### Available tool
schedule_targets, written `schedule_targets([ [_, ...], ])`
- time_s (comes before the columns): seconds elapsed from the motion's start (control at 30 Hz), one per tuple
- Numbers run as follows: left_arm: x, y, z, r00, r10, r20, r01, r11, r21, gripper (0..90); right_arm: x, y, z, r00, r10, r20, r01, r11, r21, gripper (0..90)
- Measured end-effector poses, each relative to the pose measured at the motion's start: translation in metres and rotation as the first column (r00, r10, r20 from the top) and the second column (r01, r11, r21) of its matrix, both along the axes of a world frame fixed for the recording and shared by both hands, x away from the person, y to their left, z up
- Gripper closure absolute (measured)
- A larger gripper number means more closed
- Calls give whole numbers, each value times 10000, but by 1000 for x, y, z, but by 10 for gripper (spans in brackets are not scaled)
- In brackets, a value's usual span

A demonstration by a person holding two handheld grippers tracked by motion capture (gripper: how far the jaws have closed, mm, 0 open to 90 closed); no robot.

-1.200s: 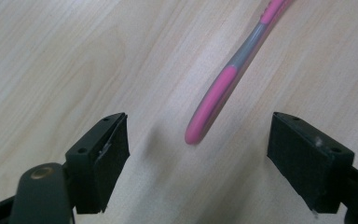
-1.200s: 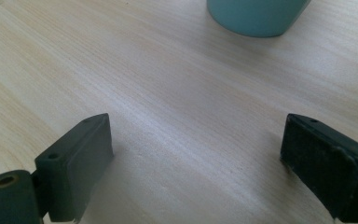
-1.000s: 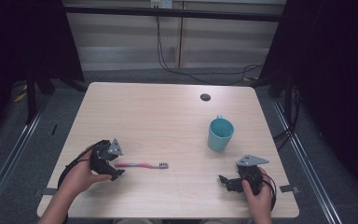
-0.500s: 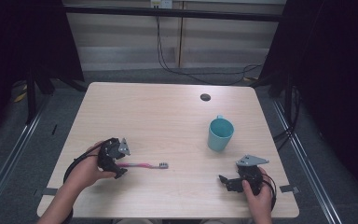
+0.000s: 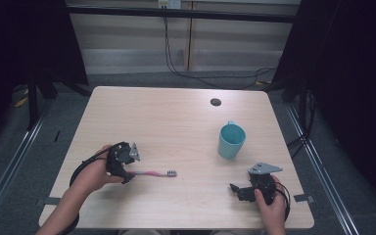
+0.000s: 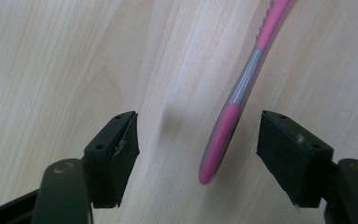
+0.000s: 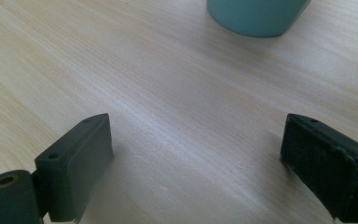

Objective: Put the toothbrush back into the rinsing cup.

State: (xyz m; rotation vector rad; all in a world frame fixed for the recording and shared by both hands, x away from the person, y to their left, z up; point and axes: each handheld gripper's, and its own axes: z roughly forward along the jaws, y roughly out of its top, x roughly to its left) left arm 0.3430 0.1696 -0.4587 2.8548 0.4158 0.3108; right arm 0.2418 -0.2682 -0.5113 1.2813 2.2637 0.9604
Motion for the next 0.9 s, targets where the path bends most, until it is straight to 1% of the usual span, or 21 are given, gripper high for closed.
schedule_targets([
  [0.07, 1, -2, 1, 9999, -97, -32, 97, 9999, 113, 322, 0, 0, 0, 10000, -1, 1, 1, 10000, 2, 84],
  [0.13, 3, -4, 1, 9999, -87, -66, 87, 9999, 123, 329, 0, 0, 0, 10000, -2, 1, 2, 10000, 1, 84],
  [0.17, 4, -5, 2, 9997, -215, -90, 218, 9993, 318, 332, 0, 0, 0, 10000, -2, 0, 2, 10000, 3, 84],
  [0.27, 4, -7, 1, 9995, -290, -144, 294, 9993, 247, 336, 0, 0, 0, 10000, -3, 0, 3, 10000, 3, 84],
  [0.3, 4, -8, 1, 9993, -337, -167, 343, 9987, 386, 341, 0, 0, 0, 10000, -2, 1, 2, 10000, 2, 84],
  [0.33, 4, -8, 1, 9993, -304, -205, 312, 9987, 412, 341, 0, 0, 0, 10000, -2, 1, 2, 10000, 2, 84],
  [0.37, 5, -9, 1, 9986, -362, -377, 379, 9982, 456, 367, 0, 0, 0, 10000, -4, -2, 4, 10000, 3, 84],
  [0.43, 4, -10, 0, 9984, -399, -411, 419, 9978, 508, 378, 0, 0, 0, 10000, 1, 2, -1, 10000, -1, 84],
  [0.47, 5, -10, 0, 9975, -523, -472, 548, 9971, 537, 387, 0, 0, 0, 10000, 1, 3, -1, 10000, -1, 84],
  [0.5, 5, -10, 0, 9975, -523, -472, 548, 9971, 537, 407, 0, 0, 0, 10000, 1, 3, -1, 10000, -1, 84],
  [0.53, 4, -10, -1, 9969, -544, -571, 572, 9972, 487, 426, 0, 0, 0, 10000, -1, 1, 1, 10000, 0, 84],
  [0.6, 4, -11, -1, 9965, -585, -592, 619, 9965, 563, 428, 0, 0, 0, 10000, -2, -1, 2, 10000, 2, 84],
  [0.63, 4, -11, -1, 9957, -667, -641, 707, 9956, 616, 447, 0, 0, 0, 10000, 2, 2, -2, 10000, -2, 84],
  [0.67, 4, -11, -1, 9951, -759, -631, 801, 9946, 661, 499, 0, 0, 0, 10000, -1, 0, 1, 10000, 0, 84],
  [0.7, 4, -12, -1, 9942, -813, -700, 863, 9937, 713, 499, 0, 0, 0, 10000, -1, 0, 1, 10000, 0, 84],
  [0.77, 4, -13, -1, 9926, -977, -727, 1038, 9909, 854, 569, 0, 0, 0, 10000, -1, -1, 1, 10000, 2, 84],
  [0.8, 3, -13, -2, 9921, -1031, -713, 1094, 9899, 904, 589, 0, 0, 0, 10000, 0, 0, 0, 10000, 0, 84],
  [0.83, 4, -14, -1, 9904, -1157, -763, 1232, 9870, 1028, 612, 0, 0, 0, 10000, -2, 0, 2, 10000, 3, 84],
  [0.9, 3, -15, -1, 9901, -1168, -784, 1247, 9866, 1051, 638, 0, 0, 0, 10000, -1, 1, 1, 10000, 1, 84],
])
